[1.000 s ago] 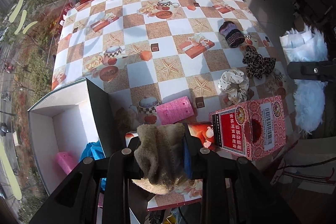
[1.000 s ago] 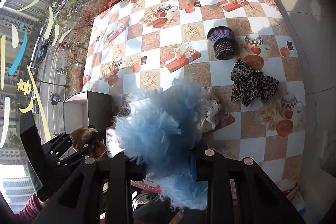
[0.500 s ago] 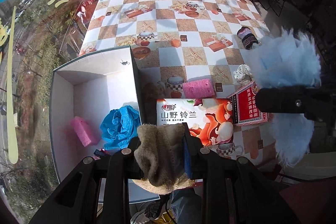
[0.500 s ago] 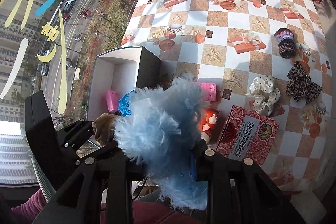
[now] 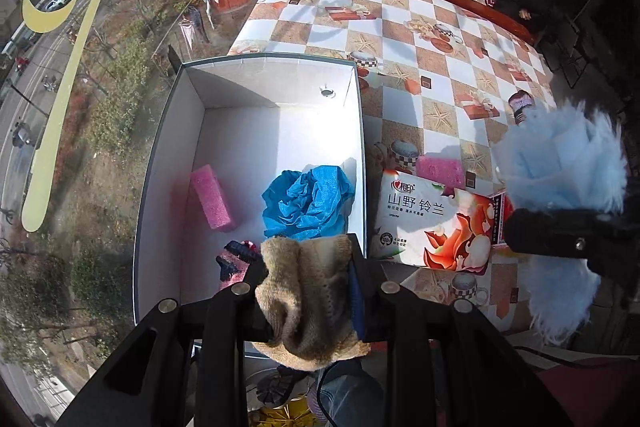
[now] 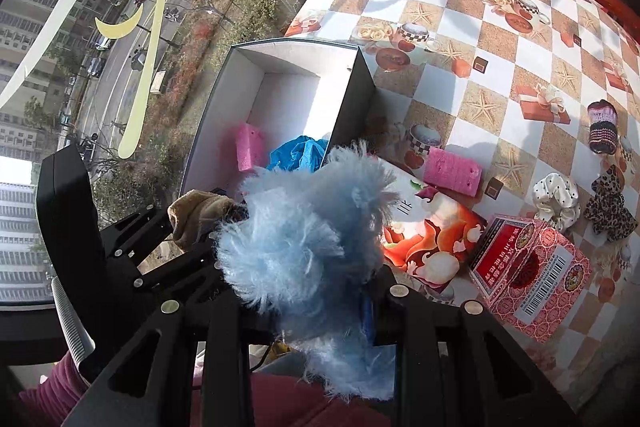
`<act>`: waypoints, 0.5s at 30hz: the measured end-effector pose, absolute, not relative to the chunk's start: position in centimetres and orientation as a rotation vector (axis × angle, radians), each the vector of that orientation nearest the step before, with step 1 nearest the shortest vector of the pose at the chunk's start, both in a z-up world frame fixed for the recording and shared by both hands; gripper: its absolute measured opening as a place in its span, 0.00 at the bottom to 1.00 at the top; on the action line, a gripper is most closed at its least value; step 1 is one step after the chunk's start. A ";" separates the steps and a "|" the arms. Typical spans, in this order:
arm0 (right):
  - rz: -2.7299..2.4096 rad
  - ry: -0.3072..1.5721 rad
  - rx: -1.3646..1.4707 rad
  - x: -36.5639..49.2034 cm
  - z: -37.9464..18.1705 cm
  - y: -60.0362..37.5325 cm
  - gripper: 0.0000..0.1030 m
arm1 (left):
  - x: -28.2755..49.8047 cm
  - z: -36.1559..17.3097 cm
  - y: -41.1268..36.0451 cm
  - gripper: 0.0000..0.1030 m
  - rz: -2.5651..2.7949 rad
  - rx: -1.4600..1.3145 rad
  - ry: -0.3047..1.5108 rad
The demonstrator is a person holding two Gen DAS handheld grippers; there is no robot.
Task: Organize soft objects
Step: 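Carry the beige sock and fluffy blue duster over the white box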
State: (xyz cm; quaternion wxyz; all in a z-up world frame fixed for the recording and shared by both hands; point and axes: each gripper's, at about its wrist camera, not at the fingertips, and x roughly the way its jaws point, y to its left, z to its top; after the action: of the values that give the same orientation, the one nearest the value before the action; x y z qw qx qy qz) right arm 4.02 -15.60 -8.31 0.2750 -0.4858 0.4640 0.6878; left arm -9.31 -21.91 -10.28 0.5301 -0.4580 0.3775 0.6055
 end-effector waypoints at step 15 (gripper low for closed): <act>1.867 1.217 -1.368 1.9 -8.5 -16.1 0.29 | -10.9 -10.4 -22.8 0.29 1.480 -1.124 0.869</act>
State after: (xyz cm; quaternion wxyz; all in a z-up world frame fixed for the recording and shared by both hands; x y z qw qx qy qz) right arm 1.86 -16.12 -8.54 0.2600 -0.5052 0.4493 0.6894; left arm -10.92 -22.82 -10.44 0.5187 -0.4683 0.3622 0.6168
